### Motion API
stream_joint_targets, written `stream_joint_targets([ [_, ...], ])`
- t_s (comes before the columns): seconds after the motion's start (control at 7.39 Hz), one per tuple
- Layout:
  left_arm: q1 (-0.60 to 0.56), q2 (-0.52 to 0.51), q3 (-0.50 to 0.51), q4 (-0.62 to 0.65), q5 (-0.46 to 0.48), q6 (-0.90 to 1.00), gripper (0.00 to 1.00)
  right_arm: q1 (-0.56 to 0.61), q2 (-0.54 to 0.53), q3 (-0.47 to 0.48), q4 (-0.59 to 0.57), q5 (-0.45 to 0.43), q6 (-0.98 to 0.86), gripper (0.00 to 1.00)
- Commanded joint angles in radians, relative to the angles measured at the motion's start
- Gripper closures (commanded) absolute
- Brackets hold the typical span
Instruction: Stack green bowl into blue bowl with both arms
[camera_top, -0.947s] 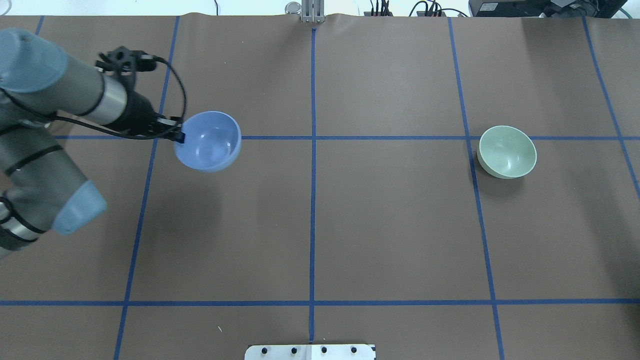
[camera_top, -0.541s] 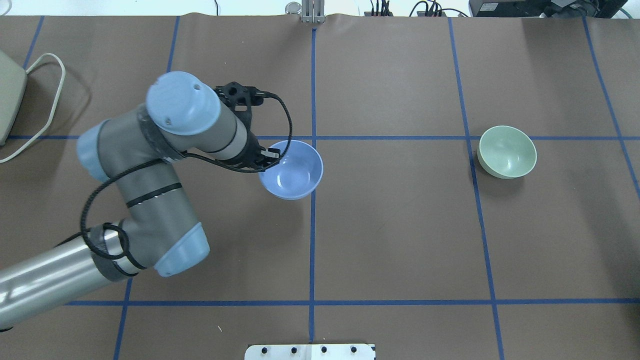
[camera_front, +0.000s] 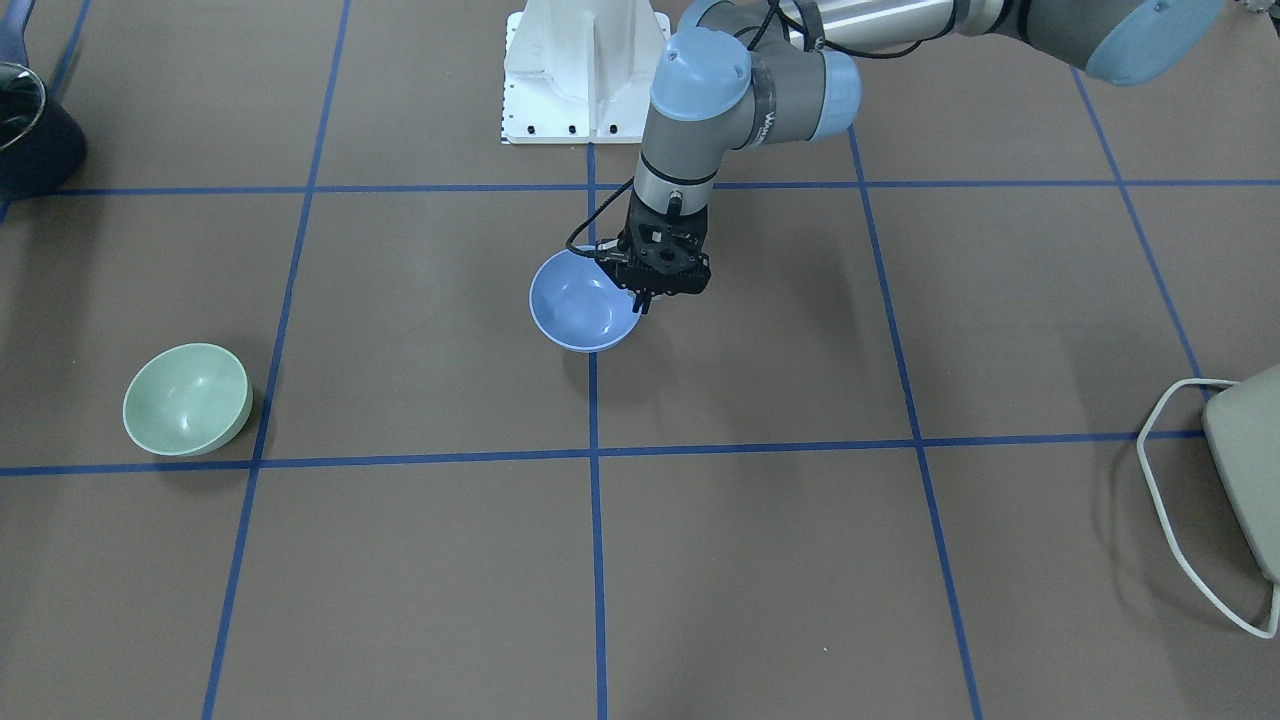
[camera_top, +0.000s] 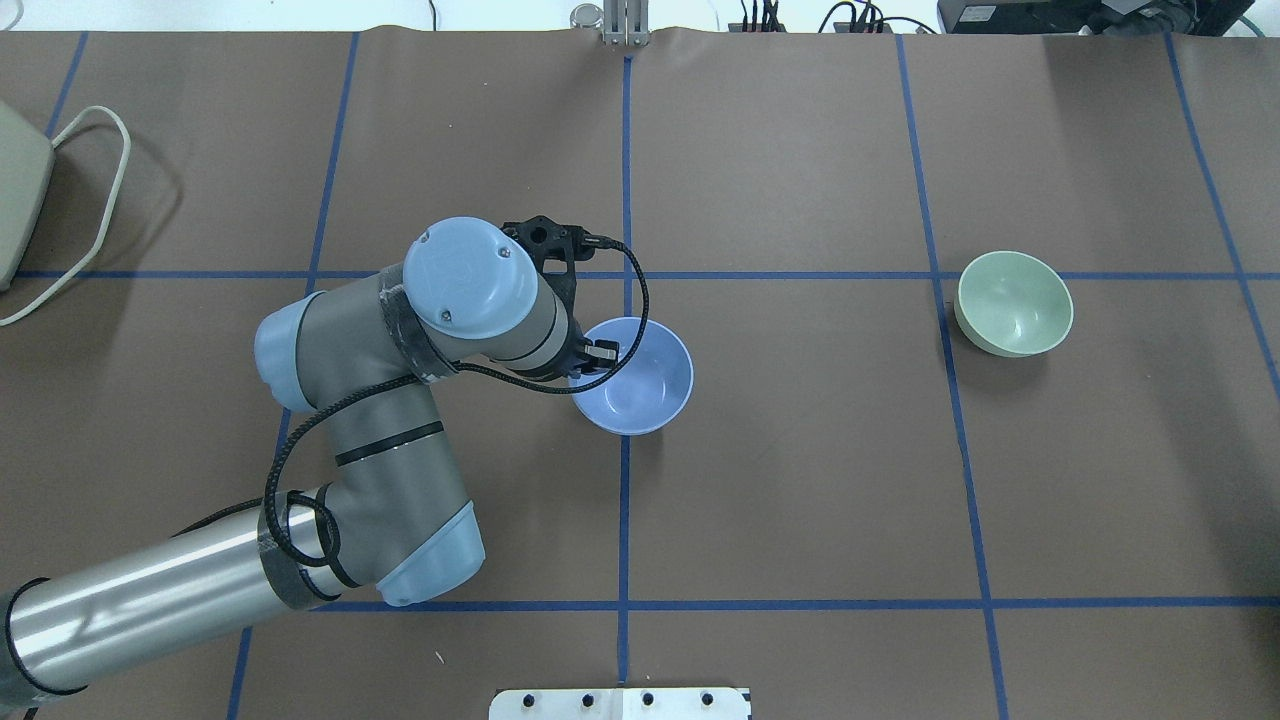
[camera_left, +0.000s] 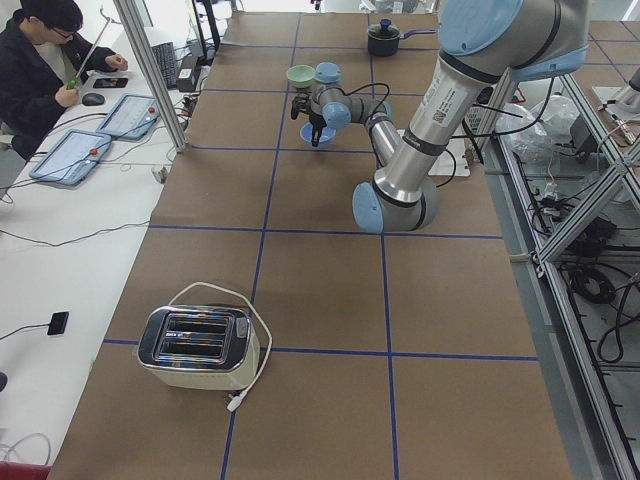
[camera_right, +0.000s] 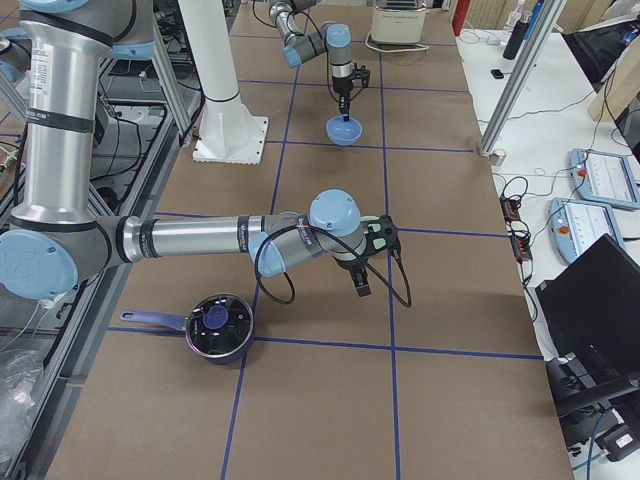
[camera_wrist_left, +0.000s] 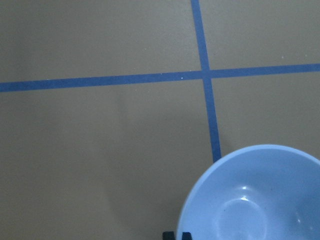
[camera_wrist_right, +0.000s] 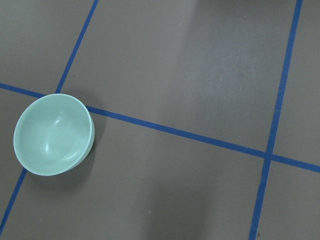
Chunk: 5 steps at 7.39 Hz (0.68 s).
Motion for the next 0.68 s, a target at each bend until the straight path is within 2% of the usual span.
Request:
stream_joint_targets([
  [0.0,0.021,-0.001,0.010,-0.003,0.030,0.002,1.00,0.000,0.005,-0.001,0.000,-0.002,0.000,0.00],
  [0.27,0.024,0.001,0.043,-0.044,0.033,0.002,1.00,0.000,0.006,-0.002,0.000,-0.013,0.000,0.00],
  [0.41,0.024,0.001,0.047,-0.052,0.034,0.008,0.83,-0.002,0.006,-0.002,0.000,-0.022,0.000,0.00],
  [0.54,0.024,0.001,0.047,-0.052,0.034,0.008,0.48,-0.002,0.006,-0.002,0.000,-0.020,0.000,0.00],
])
